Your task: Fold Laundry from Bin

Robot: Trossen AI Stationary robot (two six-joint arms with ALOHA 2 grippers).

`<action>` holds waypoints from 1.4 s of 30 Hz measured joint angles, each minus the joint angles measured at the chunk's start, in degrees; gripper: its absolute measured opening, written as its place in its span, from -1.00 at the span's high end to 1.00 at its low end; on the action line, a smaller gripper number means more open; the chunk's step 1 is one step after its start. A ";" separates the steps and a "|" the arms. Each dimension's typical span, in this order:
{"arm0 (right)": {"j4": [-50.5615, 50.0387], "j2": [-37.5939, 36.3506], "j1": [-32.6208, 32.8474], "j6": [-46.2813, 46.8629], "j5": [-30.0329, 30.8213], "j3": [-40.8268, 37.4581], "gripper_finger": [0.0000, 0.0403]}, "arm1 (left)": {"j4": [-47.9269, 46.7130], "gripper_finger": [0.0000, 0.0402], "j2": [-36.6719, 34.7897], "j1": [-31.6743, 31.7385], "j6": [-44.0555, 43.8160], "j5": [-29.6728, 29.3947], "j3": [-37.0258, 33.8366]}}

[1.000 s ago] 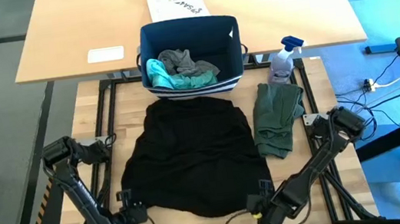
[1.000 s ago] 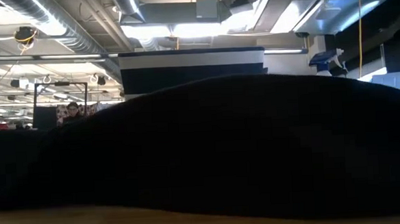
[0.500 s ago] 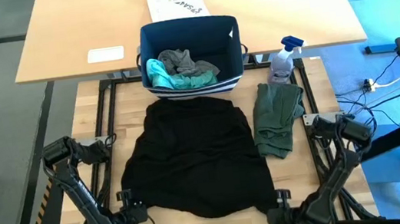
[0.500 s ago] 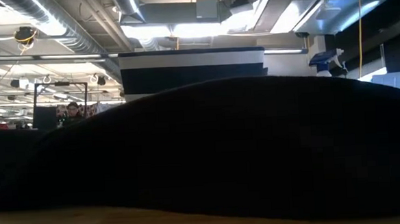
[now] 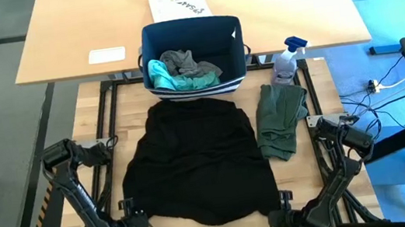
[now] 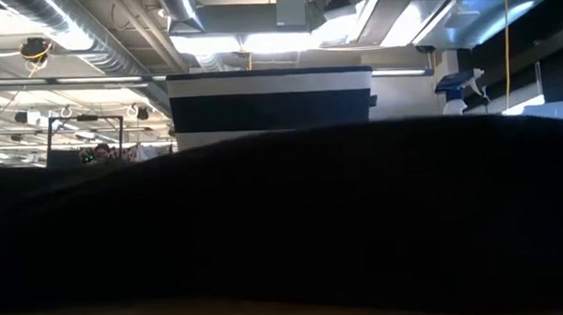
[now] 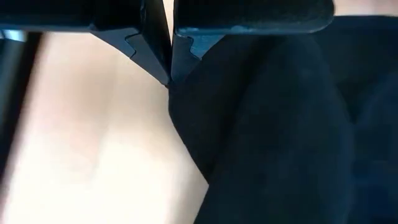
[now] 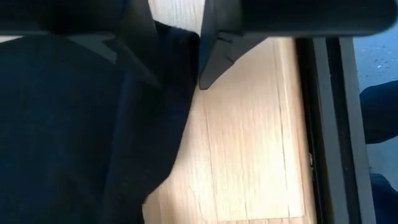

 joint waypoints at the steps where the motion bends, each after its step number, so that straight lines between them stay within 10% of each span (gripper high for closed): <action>1: 0.01 0.02 0.00 -0.04 0.02 0.00 0.58 | 1.28 1.00 0.00 -0.31 0.00 0.00 -0.02; 7: -1.44 0.15 -0.07 -0.10 0.46 -0.13 0.95 | 7.19 1.00 0.04 -2.82 -2.33 -1.77 -0.02; 16: -1.03 0.35 1.90 0.62 1.98 0.76 0.98 | 14.68 1.00 1.78 -5.74 -3.21 -9.39 -0.02; 31: 0.51 0.37 2.16 3.09 1.92 0.72 0.96 | 14.28 0.36 4.24 -4.55 4.31 1.85 0.03; 42: 0.57 0.37 2.19 3.10 3.48 0.72 0.96 | 14.23 0.34 4.79 -4.77 15.66 1.94 -0.40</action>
